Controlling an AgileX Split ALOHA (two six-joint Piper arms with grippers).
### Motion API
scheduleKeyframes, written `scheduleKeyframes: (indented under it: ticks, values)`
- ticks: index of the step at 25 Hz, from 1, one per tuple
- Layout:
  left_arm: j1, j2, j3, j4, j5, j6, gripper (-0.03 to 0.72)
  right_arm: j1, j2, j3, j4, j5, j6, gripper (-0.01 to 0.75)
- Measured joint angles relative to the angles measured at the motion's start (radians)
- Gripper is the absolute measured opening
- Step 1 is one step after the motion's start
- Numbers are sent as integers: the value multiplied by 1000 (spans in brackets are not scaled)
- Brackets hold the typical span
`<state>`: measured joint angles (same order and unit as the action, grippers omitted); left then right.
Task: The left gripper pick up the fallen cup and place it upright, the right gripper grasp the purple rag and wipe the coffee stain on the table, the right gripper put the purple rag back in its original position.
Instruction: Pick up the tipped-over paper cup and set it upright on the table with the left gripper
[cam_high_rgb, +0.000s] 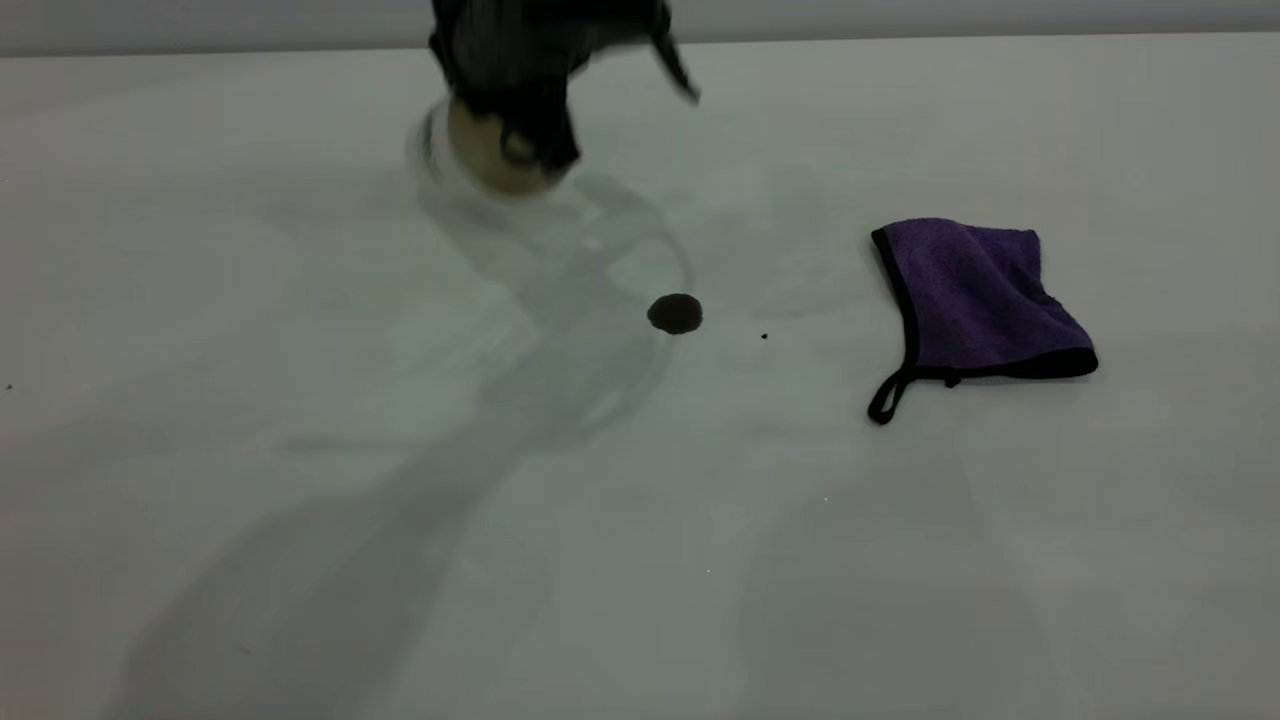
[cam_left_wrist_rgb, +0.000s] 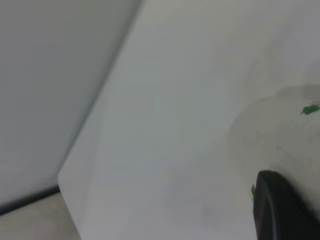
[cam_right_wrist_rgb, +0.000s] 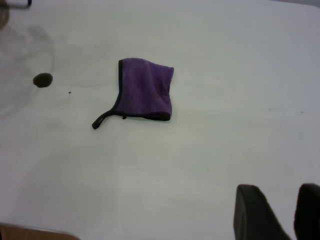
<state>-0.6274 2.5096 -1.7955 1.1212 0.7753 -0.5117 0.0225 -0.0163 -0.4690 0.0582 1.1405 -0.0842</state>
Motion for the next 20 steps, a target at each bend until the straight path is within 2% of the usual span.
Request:
scheduleKeyframes:
  ticks: [4, 8, 13, 16, 20]
  values:
    - [39, -98, -108, -254, 2, 192, 18, 0, 0, 0, 0, 0, -1, 238]
    - [143, -141, -228, -669, 46, 465, 17, 0, 0, 0, 0, 0, -1, 238]
    - [281, -127, -271, -1128, 70, 713, 17, 0, 0, 0, 0, 0, -1, 238]
    - [352, -93, -276, -1292, 69, 793, 17, 0, 0, 0, 0, 0, -1, 238]
    - [405, -28, -276, -1397, 67, 854, 20, 0, 0, 0, 0, 0, -1, 238]
